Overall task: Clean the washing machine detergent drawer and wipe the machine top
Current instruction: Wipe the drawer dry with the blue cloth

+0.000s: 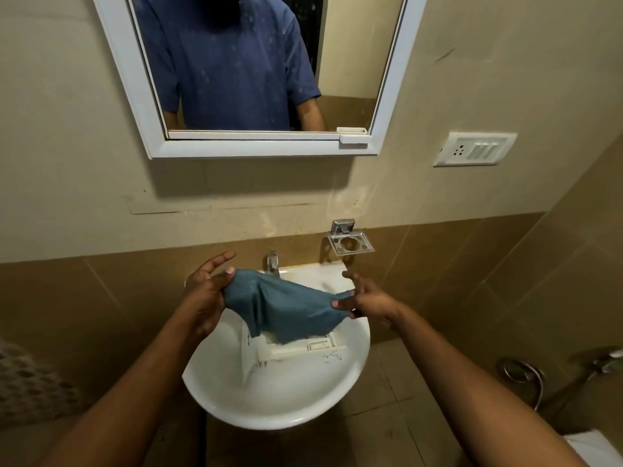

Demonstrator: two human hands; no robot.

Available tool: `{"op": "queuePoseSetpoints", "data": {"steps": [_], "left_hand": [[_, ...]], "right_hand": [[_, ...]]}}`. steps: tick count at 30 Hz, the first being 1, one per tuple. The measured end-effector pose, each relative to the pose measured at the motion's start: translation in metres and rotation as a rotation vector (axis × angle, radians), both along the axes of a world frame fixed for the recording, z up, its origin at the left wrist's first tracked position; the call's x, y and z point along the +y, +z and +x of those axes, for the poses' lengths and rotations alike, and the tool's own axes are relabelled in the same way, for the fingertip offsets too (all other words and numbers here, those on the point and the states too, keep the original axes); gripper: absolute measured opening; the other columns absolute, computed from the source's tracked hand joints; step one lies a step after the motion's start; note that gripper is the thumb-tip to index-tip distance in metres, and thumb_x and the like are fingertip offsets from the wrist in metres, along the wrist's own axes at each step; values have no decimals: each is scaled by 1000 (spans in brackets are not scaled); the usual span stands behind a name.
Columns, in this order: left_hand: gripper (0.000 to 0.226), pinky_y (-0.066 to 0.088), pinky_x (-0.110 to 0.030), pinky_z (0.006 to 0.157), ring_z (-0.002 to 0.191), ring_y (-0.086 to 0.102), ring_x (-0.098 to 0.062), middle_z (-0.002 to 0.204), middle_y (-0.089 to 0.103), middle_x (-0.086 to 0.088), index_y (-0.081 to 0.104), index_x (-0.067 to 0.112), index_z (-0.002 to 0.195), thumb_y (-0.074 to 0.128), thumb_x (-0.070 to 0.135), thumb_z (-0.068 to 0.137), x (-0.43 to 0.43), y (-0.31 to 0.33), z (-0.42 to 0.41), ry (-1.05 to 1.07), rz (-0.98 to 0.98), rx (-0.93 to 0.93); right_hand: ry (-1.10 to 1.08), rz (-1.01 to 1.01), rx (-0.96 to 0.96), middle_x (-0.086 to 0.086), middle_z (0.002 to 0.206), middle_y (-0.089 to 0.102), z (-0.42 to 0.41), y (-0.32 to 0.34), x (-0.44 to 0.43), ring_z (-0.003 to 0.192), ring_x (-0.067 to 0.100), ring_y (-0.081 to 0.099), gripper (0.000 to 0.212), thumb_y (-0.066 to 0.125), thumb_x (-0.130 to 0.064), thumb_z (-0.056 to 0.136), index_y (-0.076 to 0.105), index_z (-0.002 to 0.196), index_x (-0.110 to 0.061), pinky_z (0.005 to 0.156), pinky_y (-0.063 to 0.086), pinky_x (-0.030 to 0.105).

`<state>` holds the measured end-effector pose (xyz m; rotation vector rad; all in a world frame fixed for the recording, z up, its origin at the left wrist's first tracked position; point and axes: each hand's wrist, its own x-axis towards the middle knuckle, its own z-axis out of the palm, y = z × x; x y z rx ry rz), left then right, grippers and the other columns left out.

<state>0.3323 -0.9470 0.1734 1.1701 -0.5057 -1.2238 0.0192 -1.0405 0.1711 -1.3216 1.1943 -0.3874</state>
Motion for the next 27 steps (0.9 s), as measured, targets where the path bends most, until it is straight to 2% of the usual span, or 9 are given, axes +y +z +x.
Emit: {"op": "queuePoseSetpoints", "data": {"steps": [2, 5, 9, 11, 14, 16, 20, 22, 27], "left_hand": [[34, 62, -31, 83, 112, 67, -27, 125, 67, -15, 66, 18, 130, 58, 5, 99, 2, -2, 3, 7, 36, -42], [26, 58, -38, 88, 116, 66, -31, 122, 71, -12, 73, 15, 120, 63, 6, 97, 3, -3, 7, -52, 98, -119], [32, 55, -33, 87, 116, 65, -29, 114, 76, -6, 77, 10, 109, 79, 6, 78, 1, 6, 13, -188, 95, -238], [34, 54, -29, 80, 108, 66, -27, 111, 75, -6, 78, 11, 105, 84, 5, 72, 2, 12, 13, -259, 96, -432], [15, 52, -23, 67, 91, 69, -21, 96, 77, -1, 80, 15, 93, 83, 9, 80, -2, 19, 11, -363, 125, -829], [3, 51, -24, 66, 84, 69, -18, 83, 77, 2, 81, 16, 84, 82, 14, 83, -4, 24, 10, -396, 122, -927], [9, 53, -28, 72, 87, 70, -20, 89, 78, -2, 79, 10, 84, 80, 19, 86, -5, 35, 9, -374, 113, -829], [13, 52, -31, 69, 85, 68, -24, 88, 77, -6, 77, 7, 86, 77, 20, 88, -4, 37, -1, -306, 159, -753], [20, 46, -29, 52, 61, 57, -23, 66, 70, -7, 73, 0, 77, 80, 17, 86, 3, 37, -51, -100, 202, -591]], "right_hand": [[-156, 24, -176, 13, 121, 66, -5, 5, -7, 96, 25, 66, 71, 80, -7, 83, 48, 145, -21, 78, 59, 39], [-197, -34, -313, 9, 123, 70, -10, 21, -11, 96, 20, 66, 43, 71, -7, 90, 64, 131, -21, 76, 59, 34], [-26, -215, -163, 6, 118, 74, -18, 27, -17, 109, 24, 70, 35, 79, -3, 84, 74, 117, -13, 87, 61, 37], [-5, -320, -64, 6, 114, 74, -22, 28, -18, 107, 23, 71, 35, 81, -1, 81, 74, 115, -9, 86, 62, 33], [66, -451, 94, 7, 101, 75, -23, 30, -18, 92, 14, 71, 19, 76, -9, 89, 76, 108, -6, 76, 59, 22], [96, -491, 137, 9, 96, 76, -25, 36, -19, 86, 11, 69, 13, 71, -15, 94, 76, 102, -6, 72, 55, 17], [-25, -431, 48, 14, 98, 74, -29, 37, -23, 93, 28, 70, 24, 68, -27, 97, 74, 95, -4, 84, 58, 37], [-120, -415, 44, 18, 89, 72, -20, 28, -23, 83, 34, 68, 29, 71, -30, 94, 72, 88, -1, 78, 58, 44], [-147, -413, -16, 18, 77, 71, 22, 18, 5, 65, 23, 63, 22, 72, -24, 95, 75, 86, -3, 56, 53, 32]]}}
